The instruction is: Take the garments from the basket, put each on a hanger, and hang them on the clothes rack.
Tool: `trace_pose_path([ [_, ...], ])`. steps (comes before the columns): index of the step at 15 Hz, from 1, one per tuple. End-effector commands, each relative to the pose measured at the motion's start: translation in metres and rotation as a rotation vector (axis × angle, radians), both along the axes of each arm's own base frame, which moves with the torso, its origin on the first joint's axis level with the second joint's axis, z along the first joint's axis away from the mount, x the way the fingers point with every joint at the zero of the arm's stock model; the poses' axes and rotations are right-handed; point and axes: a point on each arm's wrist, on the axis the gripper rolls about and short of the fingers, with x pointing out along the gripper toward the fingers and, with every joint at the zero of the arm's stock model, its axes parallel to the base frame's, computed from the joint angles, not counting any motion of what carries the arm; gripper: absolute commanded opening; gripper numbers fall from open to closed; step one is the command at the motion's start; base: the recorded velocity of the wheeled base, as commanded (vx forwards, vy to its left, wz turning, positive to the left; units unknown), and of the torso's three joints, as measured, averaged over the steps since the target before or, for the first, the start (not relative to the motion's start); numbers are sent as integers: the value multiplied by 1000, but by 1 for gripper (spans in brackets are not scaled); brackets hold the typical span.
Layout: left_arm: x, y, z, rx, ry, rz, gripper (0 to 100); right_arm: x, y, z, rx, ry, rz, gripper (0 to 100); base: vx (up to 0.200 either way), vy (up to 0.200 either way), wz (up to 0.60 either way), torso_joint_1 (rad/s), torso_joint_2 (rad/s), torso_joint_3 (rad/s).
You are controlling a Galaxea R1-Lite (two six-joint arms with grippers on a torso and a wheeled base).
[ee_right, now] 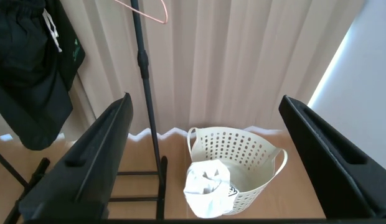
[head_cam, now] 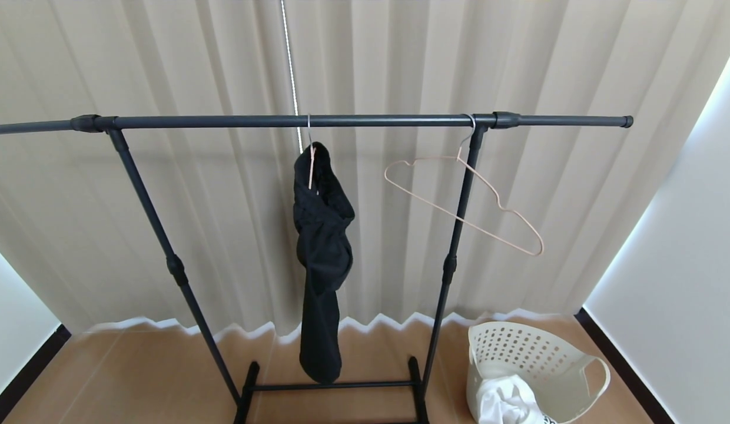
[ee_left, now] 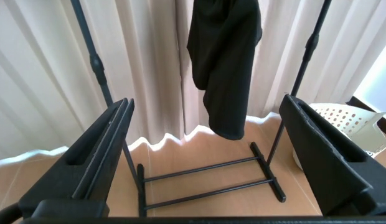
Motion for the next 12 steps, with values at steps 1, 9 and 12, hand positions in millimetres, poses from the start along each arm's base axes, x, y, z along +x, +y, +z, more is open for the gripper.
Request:
trace_pose_path([
  [1, 0, 0, 0, 0, 4, 0, 100, 0, 0, 0, 0, 1, 0, 100, 0, 0, 0, -163, 403, 242],
  [9, 0, 0, 0, -2, 5, 0, 100, 0, 0, 0, 3, 1, 0, 100, 0, 0, 0, -198, 514, 309],
  [12, 0, 0, 0, -5, 4, 0, 100, 0, 0, 0, 3, 1, 0, 100, 0, 0, 0, -183, 530, 341],
])
